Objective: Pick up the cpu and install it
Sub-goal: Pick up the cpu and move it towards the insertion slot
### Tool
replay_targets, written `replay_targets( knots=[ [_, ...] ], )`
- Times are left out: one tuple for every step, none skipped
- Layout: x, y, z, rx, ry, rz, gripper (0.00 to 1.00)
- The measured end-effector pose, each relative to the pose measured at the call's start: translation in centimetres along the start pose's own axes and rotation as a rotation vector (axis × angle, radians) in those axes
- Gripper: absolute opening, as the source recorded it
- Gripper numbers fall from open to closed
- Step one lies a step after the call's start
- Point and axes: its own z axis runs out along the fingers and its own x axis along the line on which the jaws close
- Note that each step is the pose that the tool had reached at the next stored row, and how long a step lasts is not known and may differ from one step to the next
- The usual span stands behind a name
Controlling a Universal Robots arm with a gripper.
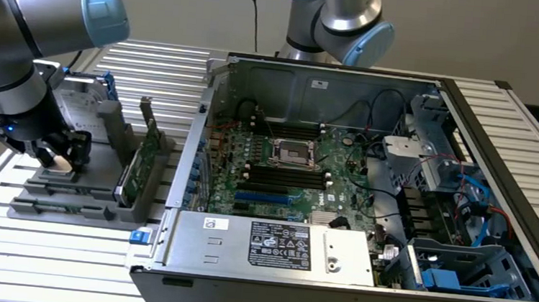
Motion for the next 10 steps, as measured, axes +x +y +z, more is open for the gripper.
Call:
replay_targets(
  knots=[
    [0.0,0.0,0.0,0.0,0.0,0.0,0.55],
    [0.0,0.0,0.0,0.0,0.0,0.0,0.55],
    [0.0,0.0,0.0,0.0,0.0,0.0,0.55],
    [0.0,0.0,0.0,0.0,0.0,0.0,0.55],
    [0.0,0.0,0.0,-0.0001,0.0,0.0,0.55],
    [-0.01,-0.01,0.0,-0.0001,0.0,0.0,0.55],
    [-0.01,-0.01,0.0,-0.0001,0.0,0.0,0.55],
    [-0.01,-0.01,0.0,-0.0001,0.0,0.0,0.55],
    [-0.01,-0.01,0.0,-0.0001,0.0,0.0,0.55],
    [-0.01,0.0,-0.01,0.0,0.0001,0.0,0.55]
  ],
)
